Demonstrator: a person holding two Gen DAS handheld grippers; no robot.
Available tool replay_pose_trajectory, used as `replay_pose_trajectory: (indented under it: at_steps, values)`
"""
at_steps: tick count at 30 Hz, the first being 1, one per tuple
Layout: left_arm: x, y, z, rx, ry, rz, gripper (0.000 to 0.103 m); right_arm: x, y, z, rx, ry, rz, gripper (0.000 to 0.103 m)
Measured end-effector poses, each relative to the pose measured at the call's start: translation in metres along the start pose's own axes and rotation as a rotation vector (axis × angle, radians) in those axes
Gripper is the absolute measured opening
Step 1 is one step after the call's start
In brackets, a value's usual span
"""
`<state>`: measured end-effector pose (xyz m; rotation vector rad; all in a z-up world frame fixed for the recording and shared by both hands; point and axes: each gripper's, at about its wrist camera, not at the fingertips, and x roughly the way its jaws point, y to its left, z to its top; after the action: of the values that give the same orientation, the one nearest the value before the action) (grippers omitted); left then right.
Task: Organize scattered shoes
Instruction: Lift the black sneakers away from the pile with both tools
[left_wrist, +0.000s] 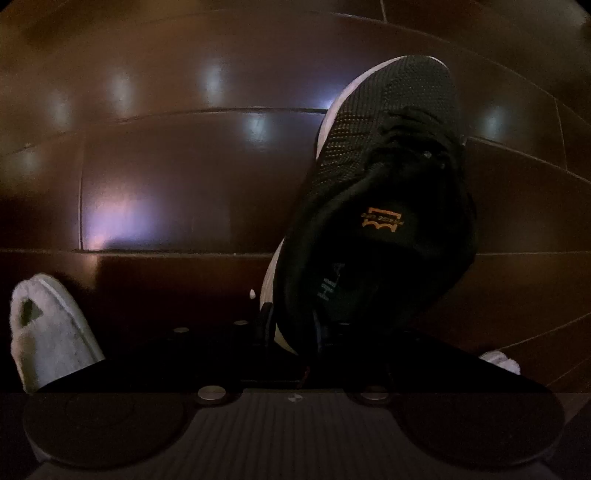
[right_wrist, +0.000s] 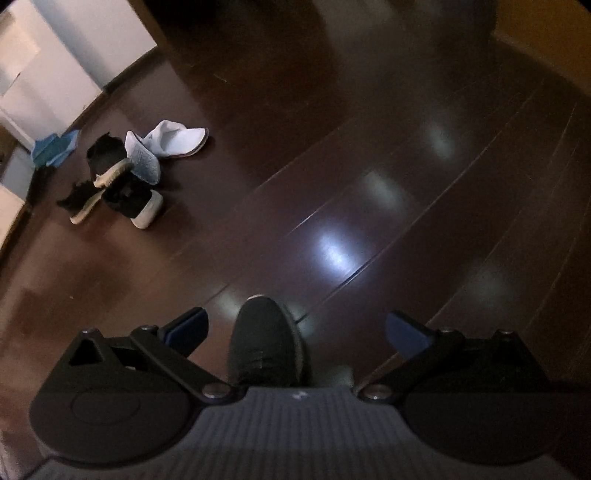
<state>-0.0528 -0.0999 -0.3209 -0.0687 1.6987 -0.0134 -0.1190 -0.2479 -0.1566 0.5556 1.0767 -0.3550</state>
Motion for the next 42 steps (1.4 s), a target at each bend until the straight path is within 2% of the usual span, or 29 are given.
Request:
replay_pose_trajectory:
  at_steps: [3,5,6,9,14,18,21,24,26,29,30,36,42]
  values:
    - [-0.010,-0.004,0.003,0.013,-0.037,0.004,0.041,0.013,0.004,-0.002,-0.011,0.024,0.011,0.103]
    - [-0.021,-0.012,0.005,0.021,-0.061,0.008,0.076,0.021,0.007,-0.004,-0.018,0.040,0.018,0.103]
    - [-0.028,-0.014,0.004,0.027,-0.079,0.010,0.081,0.025,0.009,-0.005,-0.022,0.048,0.022,0.103]
    - [-0.057,-0.018,-0.018,0.061,-0.130,0.012,0.082,0.019,0.008,-0.012,-0.039,0.072,0.018,0.103]
    - [-0.094,-0.019,-0.012,0.083,-0.197,0.056,0.084,0.028,0.010,-0.016,-0.047,0.112,0.029,0.103]
    - [-0.135,-0.005,0.008,0.054,-0.219,0.098,0.084,0.031,0.012,-0.017,-0.043,0.133,0.043,0.103]
    - [-0.174,0.010,0.027,0.015,-0.216,0.096,0.084,0.037,0.013,-0.019,-0.043,0.153,0.040,0.103]
    - [-0.197,0.030,0.041,-0.005,-0.216,0.097,0.090,0.044,0.015,-0.021,-0.047,0.178,0.032,0.103]
    - [-0.212,0.035,0.057,-0.001,-0.246,0.113,0.091,0.049,0.016,-0.022,-0.049,0.195,0.027,0.103]
    - [-0.216,0.033,0.073,-0.023,-0.306,0.185,0.091,0.057,0.019,-0.024,-0.064,0.216,0.016,0.103]
    - [-0.216,0.029,0.079,-0.048,-0.311,0.189,0.091,0.060,0.022,-0.024,-0.076,0.220,0.011,0.103]
    - [-0.206,0.004,0.095,-0.008,-0.276,0.141,0.091,0.097,0.046,-0.026,-0.157,0.262,-0.009,0.103]
    - [-0.167,0.010,0.119,-0.074,-0.193,0.080,0.091,0.132,0.063,-0.033,-0.220,0.312,-0.048,0.103]
